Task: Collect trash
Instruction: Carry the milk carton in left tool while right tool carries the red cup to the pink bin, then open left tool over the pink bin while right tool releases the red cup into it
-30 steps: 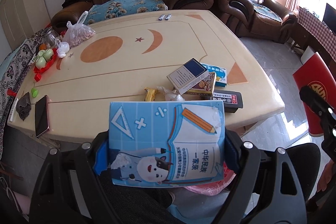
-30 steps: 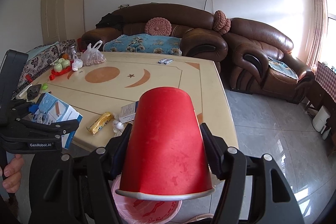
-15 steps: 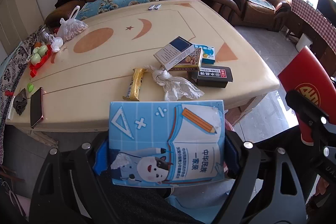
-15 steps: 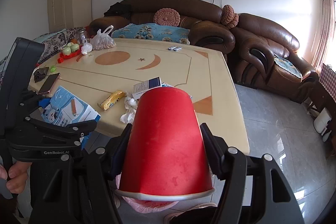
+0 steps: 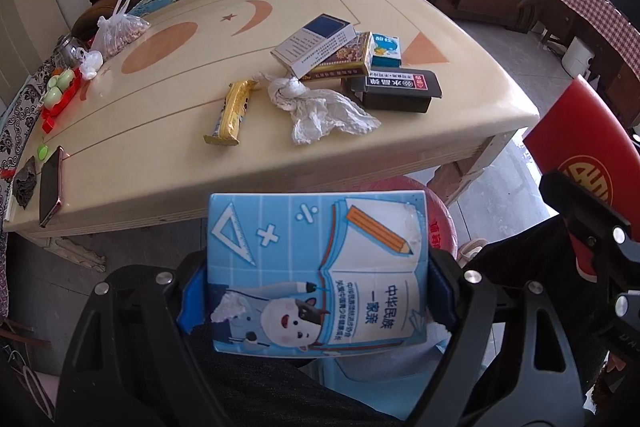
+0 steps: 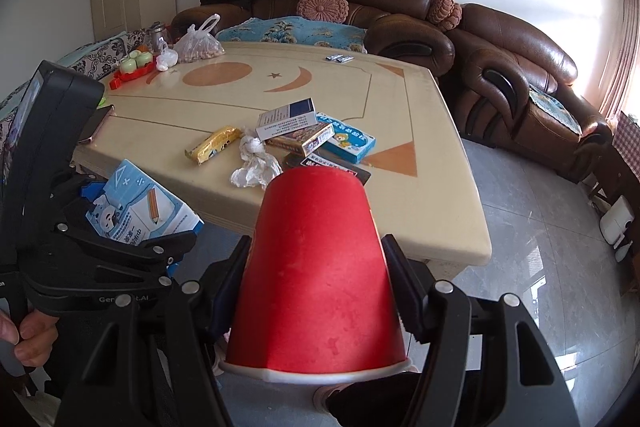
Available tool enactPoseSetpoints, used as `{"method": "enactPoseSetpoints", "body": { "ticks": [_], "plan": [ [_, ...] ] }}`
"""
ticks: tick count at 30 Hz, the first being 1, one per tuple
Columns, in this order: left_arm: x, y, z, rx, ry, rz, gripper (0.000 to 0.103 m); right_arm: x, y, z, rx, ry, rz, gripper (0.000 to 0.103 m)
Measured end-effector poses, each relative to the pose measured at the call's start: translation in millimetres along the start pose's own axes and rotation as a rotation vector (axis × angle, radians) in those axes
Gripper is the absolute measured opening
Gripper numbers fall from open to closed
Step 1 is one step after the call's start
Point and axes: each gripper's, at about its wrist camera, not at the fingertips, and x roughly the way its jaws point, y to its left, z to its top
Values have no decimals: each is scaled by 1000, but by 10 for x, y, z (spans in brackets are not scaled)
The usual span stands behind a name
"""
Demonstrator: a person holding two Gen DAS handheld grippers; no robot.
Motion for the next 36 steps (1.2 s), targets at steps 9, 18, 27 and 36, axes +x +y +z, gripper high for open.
{"method": "enactPoseSetpoints", "body": {
  "ticks": [9,18,27,36],
  "plan": [
    [327,13,-131,-15,61,-32,82,323,-12,-194,14,73,18,63],
    [751,44,-274,-48,150,-50,82,756,-3,-373,28,165,58,63],
    [1205,-39,-399,-53,250,-51,82,1211,-41,-577,52,257,79,64],
    [1694,-130,-495,-47,356,-75,82,1671,-179,-774,87,355,77,64]
  ]
}}
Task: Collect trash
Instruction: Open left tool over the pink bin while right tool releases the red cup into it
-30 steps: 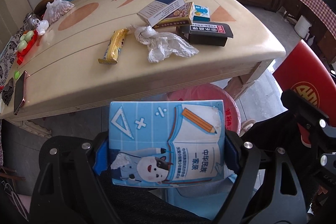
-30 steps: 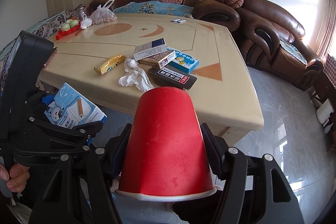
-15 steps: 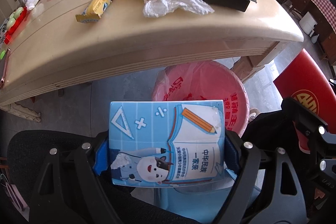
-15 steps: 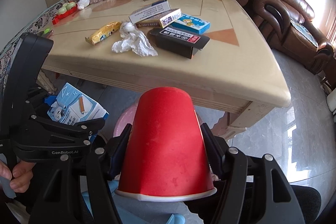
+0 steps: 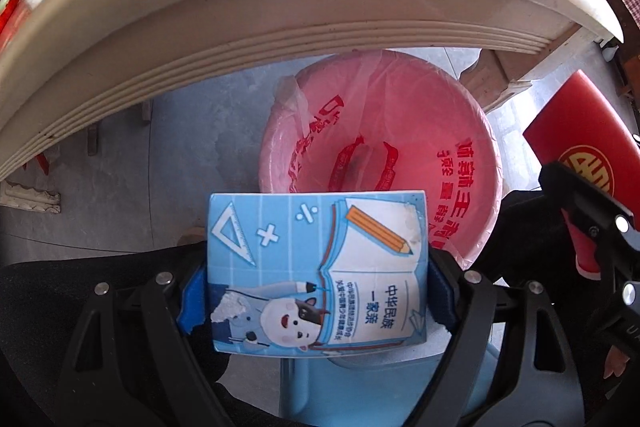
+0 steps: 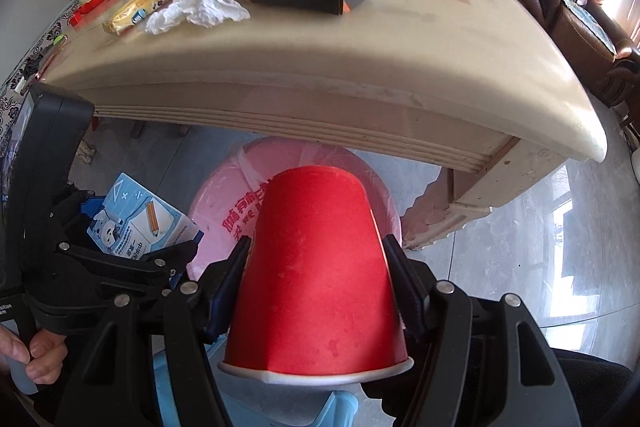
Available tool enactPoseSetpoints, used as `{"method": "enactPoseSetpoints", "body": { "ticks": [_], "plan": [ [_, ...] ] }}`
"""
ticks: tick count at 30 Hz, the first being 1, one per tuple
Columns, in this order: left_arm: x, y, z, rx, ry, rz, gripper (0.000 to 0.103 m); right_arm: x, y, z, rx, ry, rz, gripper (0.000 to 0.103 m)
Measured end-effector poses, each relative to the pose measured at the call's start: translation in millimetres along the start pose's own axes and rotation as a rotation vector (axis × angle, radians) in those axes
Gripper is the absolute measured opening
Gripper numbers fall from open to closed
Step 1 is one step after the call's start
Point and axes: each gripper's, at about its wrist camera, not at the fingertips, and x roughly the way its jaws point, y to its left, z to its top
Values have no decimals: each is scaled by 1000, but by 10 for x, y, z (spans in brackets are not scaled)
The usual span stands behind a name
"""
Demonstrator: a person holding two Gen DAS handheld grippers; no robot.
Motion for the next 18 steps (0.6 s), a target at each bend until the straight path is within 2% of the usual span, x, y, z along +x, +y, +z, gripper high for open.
{"method": "enactPoseSetpoints", "body": {
  "ticks": [8,18],
  "plan": [
    [391,54,99,-44,89,-33,82,386,-79,90,20,60,5,64],
    [779,109,265,-79,158,-63,82,834,-155,51,19,147,0,65]
  ]
}}
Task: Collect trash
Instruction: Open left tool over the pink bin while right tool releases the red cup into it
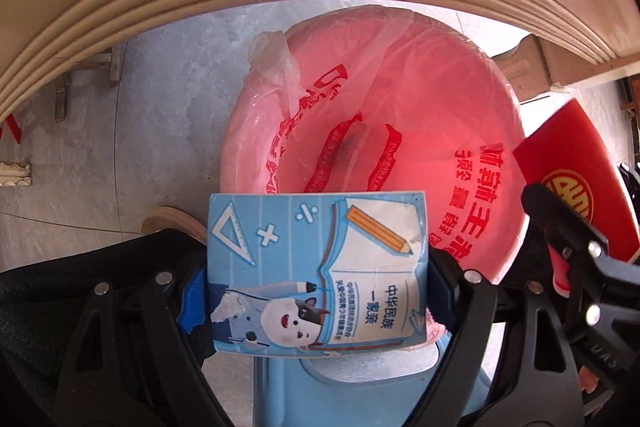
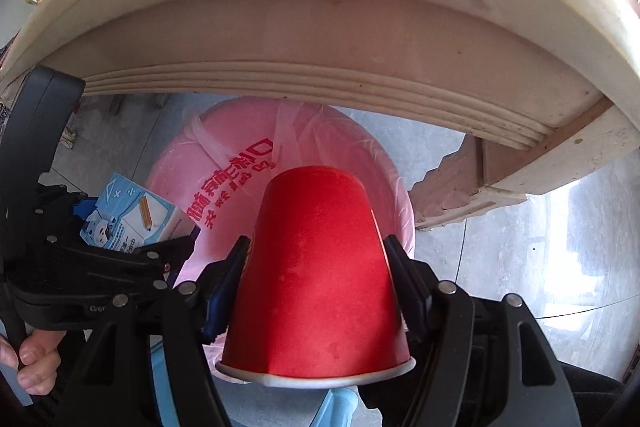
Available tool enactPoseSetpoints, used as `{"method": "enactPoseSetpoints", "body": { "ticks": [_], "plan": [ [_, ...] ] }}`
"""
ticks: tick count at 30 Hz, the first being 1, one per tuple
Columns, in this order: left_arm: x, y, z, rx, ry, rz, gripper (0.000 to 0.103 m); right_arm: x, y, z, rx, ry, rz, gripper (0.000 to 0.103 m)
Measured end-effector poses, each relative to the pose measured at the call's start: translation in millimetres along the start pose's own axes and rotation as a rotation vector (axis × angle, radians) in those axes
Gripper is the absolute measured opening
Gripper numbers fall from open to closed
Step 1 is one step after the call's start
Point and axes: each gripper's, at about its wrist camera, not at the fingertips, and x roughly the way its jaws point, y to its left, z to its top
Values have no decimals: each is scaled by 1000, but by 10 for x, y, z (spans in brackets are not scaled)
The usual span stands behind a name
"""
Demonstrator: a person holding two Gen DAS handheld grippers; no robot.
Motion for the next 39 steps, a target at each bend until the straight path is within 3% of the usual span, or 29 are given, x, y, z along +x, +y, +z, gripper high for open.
{"method": "enactPoseSetpoints", "body": {
  "ticks": [10,19,39],
  "plan": [
    [199,-76,86,18,39,35,82,205,17,-12,-13,70,22,67],
    [231,-93,151,42,58,78,85,321,-41,-4,1,100,40,81],
    [52,-41,101,27,8,56,86,171,-2,-24,-17,50,14,81]
  ]
}}
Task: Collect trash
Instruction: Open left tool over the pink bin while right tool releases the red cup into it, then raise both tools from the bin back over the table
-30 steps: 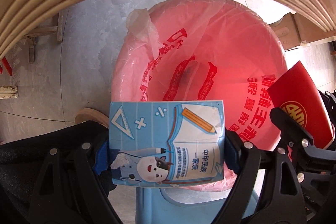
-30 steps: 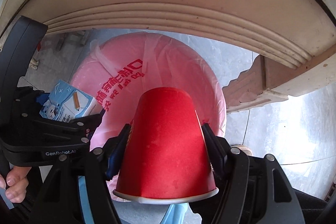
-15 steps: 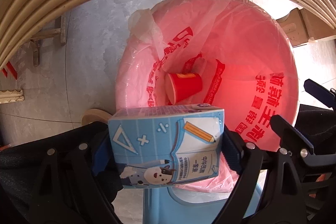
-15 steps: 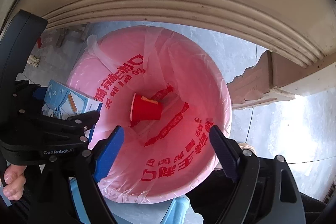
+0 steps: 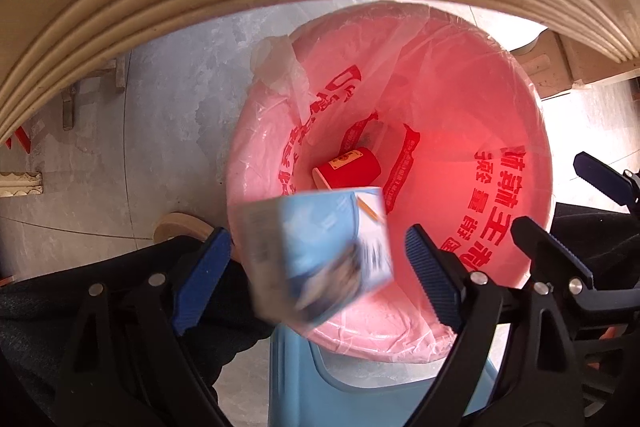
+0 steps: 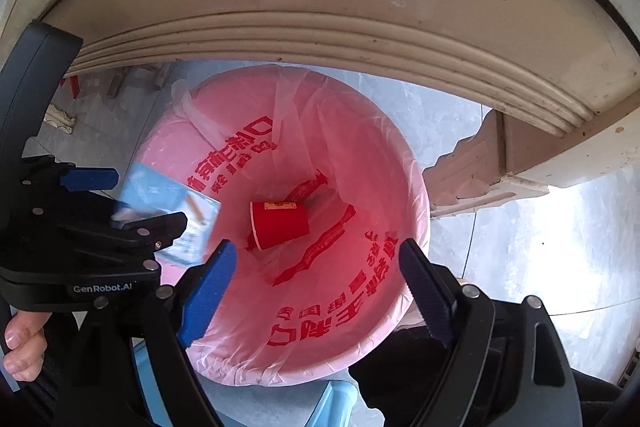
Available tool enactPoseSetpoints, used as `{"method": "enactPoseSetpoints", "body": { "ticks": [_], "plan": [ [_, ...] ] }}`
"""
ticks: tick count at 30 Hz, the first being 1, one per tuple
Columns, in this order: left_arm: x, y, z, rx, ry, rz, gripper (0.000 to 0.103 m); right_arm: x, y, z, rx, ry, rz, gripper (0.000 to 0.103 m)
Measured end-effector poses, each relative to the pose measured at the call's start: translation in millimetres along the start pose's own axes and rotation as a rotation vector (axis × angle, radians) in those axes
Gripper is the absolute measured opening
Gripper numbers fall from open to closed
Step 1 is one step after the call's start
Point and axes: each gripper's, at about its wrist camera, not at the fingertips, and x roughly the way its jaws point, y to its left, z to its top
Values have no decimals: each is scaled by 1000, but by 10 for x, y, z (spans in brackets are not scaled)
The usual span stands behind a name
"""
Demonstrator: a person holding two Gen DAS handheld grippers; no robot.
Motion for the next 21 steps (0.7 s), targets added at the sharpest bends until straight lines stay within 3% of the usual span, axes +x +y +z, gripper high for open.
{"method": "enactPoseSetpoints", "body": {
  "ticks": [5,15,21],
  "plan": [
    [-88,22,-30,-7,-19,-39,87,-101,-2,-30,-1,-28,-6,81],
    [-215,1,-80,-9,-53,-13,87,-271,56,-82,-32,-79,-14,81],
    [-472,-65,-249,30,-97,29,87,-591,223,-183,-89,-143,-21,81]
  ]
}}
